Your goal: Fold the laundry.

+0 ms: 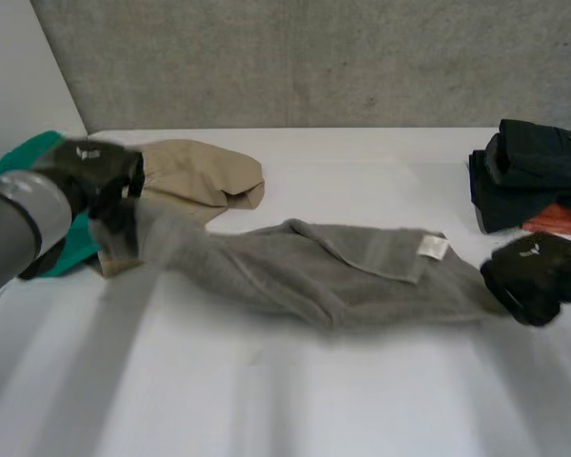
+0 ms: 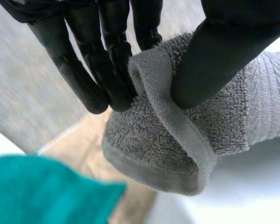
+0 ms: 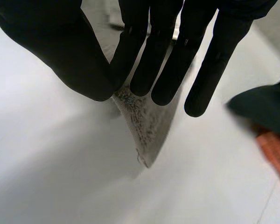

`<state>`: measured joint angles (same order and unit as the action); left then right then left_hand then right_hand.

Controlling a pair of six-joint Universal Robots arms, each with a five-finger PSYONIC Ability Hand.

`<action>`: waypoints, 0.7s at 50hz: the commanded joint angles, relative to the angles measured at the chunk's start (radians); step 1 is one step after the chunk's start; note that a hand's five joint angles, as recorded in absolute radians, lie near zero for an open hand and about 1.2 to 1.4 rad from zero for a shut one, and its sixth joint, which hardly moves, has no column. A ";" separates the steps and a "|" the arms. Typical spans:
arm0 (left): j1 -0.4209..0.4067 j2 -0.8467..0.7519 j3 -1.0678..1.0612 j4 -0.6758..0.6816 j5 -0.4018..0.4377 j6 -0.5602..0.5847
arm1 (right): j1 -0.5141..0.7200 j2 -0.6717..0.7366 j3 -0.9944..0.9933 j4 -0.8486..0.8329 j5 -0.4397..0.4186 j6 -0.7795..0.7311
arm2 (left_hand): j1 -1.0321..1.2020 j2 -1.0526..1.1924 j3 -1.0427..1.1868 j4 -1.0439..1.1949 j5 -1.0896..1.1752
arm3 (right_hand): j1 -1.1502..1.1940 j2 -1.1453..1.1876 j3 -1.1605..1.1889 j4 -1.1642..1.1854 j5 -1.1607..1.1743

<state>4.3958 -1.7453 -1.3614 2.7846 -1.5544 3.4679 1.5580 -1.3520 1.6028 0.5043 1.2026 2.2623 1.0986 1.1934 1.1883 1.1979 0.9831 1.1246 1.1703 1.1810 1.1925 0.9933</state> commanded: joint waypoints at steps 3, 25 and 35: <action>0.036 -0.129 -0.055 -0.134 0.048 0.264 | 0.025 0.054 -0.127 0.312 -0.014 -0.169 | 0.298 0.203 0.208 0.198 0.239 | 0.272 0.226 0.215 0.204 0.228; -0.047 -0.396 0.297 -0.109 -0.098 -0.006 | 0.172 0.255 -0.230 0.117 0.117 0.140 | 0.298 0.203 0.208 0.198 0.239 | -0.358 -0.404 -0.415 -0.426 -0.401; -0.019 -0.346 0.217 -0.062 -0.092 0.034 | 0.185 0.278 -0.238 0.158 0.156 0.033 | 0.298 0.203 0.208 0.198 0.239 | -0.562 -0.608 -0.619 -0.630 -0.606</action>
<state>4.3590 -2.1248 -1.0914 2.6899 -1.6524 3.4759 1.7336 -1.0872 1.3675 0.6509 1.3376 2.3562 1.0986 1.1934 1.1883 1.1979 0.9831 0.5376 0.5327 0.5316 0.5305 0.3392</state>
